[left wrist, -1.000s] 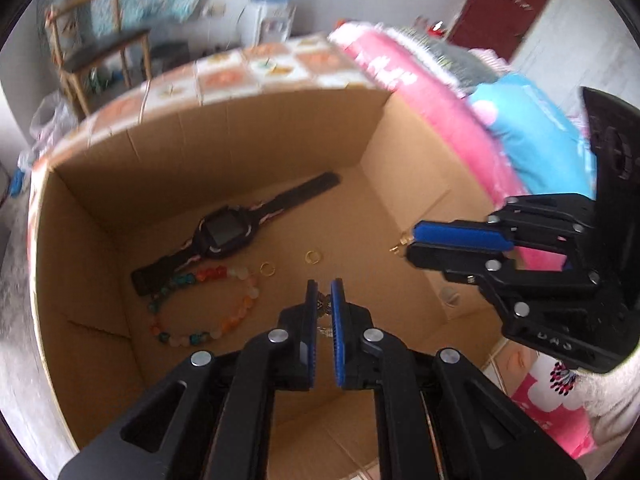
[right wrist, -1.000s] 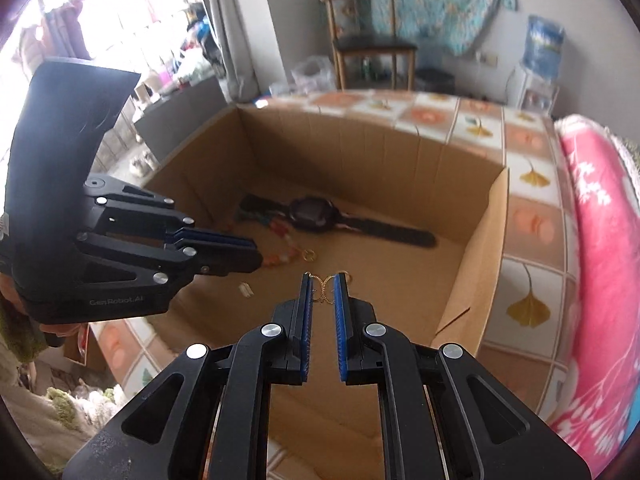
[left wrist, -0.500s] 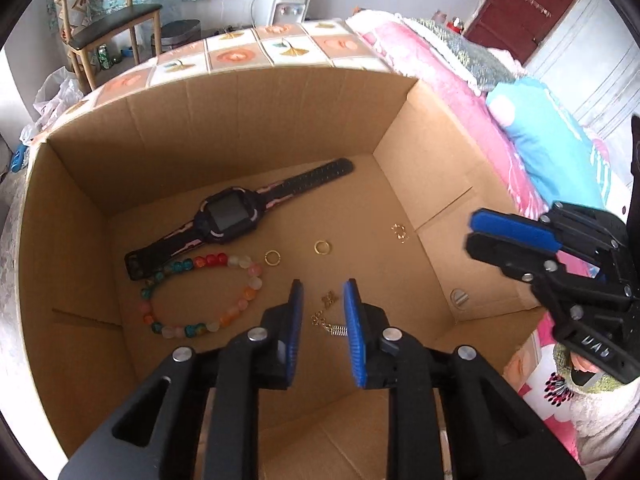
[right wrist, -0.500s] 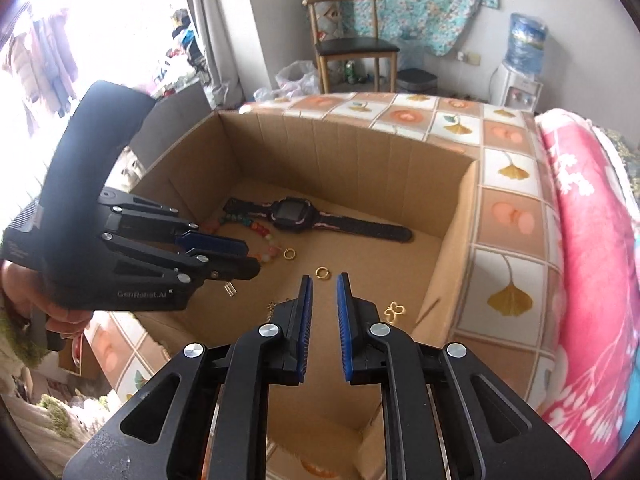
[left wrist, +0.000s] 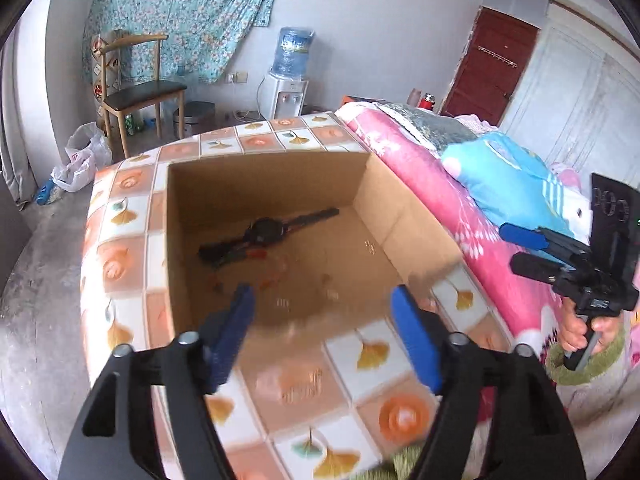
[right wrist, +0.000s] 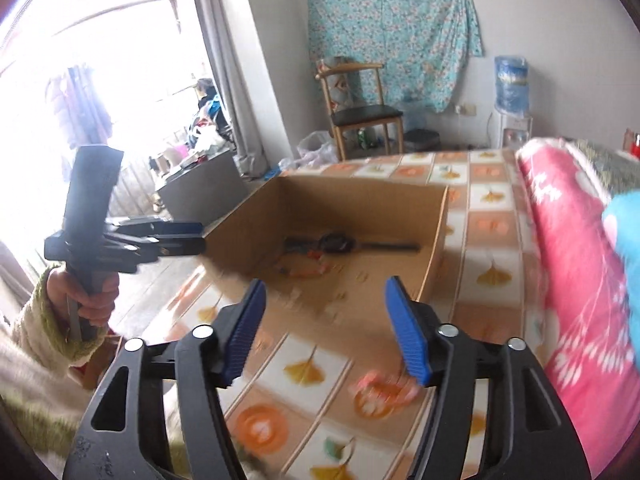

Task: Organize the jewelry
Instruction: 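Withdraw both tools from the box toward the pink bead bracelet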

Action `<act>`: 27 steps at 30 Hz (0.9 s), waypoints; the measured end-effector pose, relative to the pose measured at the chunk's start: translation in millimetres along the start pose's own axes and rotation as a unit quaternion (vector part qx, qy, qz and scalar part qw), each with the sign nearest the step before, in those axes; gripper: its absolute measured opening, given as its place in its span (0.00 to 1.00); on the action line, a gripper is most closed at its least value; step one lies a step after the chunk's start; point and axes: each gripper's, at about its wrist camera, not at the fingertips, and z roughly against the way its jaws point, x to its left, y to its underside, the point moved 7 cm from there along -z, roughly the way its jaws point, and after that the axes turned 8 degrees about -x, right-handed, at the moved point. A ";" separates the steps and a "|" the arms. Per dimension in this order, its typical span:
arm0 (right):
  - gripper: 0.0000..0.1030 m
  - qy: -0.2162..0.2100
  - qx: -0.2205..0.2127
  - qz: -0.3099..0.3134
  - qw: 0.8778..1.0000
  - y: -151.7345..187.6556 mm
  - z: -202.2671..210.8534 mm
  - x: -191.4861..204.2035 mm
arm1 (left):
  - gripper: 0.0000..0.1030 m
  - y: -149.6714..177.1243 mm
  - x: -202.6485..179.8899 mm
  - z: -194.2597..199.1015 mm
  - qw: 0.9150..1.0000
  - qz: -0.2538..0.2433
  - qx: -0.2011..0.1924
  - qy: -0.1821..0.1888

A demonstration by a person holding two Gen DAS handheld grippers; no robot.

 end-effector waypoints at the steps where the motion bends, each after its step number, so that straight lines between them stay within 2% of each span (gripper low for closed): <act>1: 0.62 0.004 0.012 -0.007 1.000 13.5 0.1 1.4 | 0.74 8.2 -1.1 6.8 1.000 0.003 0.001 0.005; 4: 0.62 0.017 0.053 -0.049 0.997 51.7 -11.1 -0.1 | 0.79 41.1 -2.1 15.0 1.000 0.016 0.018 0.011; 7: 0.62 0.042 0.099 -0.090 0.990 87.0 -30.0 -6.3 | 0.81 70.6 0.3 0.6 0.999 0.032 0.041 0.006; 10: 0.60 0.078 0.115 -0.089 0.986 98.2 -38.6 -11.8 | 0.81 103.2 8.9 -32.8 0.995 0.013 0.081 -0.057; 12: 0.56 0.090 0.114 -0.080 0.986 95.6 -44.6 -13.6 | 0.81 117.9 13.2 -49.9 0.992 0.000 0.099 -0.084; 19: 0.38 0.111 0.107 -0.062 0.986 88.4 -69.2 -23.9 | 0.81 136.7 21.2 -78.0 0.987 -0.018 0.108 -0.117; 22: 0.28 0.122 0.122 -0.064 0.983 95.5 -83.4 -29.7 | 0.82 137.4 22.7 -79.8 0.987 -0.019 0.101 -0.125; 27: 0.22 0.136 0.141 -0.054 0.979 107.0 -100.6 -35.2 | 0.83 139.6 18.7 -79.3 0.986 -0.028 0.097 -0.133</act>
